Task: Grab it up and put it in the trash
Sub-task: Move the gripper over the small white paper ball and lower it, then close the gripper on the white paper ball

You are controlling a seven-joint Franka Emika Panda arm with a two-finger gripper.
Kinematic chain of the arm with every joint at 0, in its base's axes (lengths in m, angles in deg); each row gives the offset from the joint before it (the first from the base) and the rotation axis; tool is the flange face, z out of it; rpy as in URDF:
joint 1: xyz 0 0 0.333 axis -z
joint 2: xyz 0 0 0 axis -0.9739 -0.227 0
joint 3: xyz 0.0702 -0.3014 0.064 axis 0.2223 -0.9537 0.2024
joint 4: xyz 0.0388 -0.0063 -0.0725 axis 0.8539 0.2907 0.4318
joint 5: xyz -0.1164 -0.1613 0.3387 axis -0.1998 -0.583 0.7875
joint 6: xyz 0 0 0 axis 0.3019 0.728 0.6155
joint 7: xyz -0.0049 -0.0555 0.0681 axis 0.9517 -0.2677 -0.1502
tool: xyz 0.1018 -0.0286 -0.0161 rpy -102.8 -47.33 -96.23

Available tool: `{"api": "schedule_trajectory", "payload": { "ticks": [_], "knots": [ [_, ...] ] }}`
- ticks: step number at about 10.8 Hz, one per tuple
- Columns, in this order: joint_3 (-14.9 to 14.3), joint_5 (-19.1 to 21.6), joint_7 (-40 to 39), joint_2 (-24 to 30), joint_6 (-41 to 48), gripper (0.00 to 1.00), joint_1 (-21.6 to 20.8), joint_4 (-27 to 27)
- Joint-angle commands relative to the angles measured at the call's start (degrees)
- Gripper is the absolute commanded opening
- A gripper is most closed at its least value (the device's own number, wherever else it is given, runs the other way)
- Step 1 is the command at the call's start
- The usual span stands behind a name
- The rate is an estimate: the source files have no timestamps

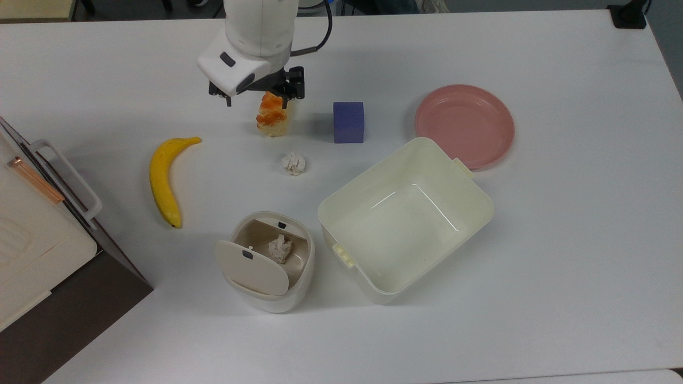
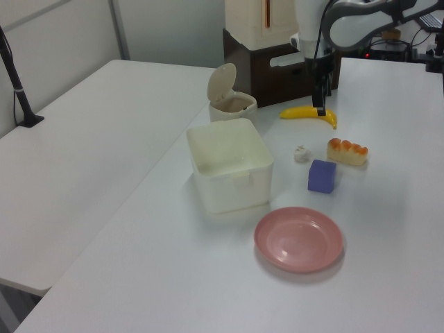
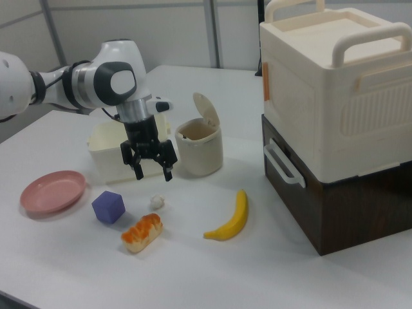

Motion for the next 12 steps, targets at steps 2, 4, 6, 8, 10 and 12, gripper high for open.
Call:
{"api": "schedule_trajectory", "payload": {
  "ticks": [2,4,6,8,10,12],
  "knots": [
    [-0.2,-5.0,2.4,-4.3,-1.6,1.0,-3.4,2.7],
    [-0.2,-6.4,4.7,-7.2,-3.8,1.0,-4.5,2.4],
    [-0.2,-6.8,8.1,-9.3,-7.1,1.0,-4.7,1.3],
    [-0.2,-7.8,8.8,-10.2,-7.6,0.97,-4.8,1.1],
    [-0.2,-8.1,9.0,-10.9,-8.8,0.98,-4.7,1.1],
    [-0.2,-8.2,9.0,-11.2,-11.4,0.98,-4.6,0.7]
  ]
}}
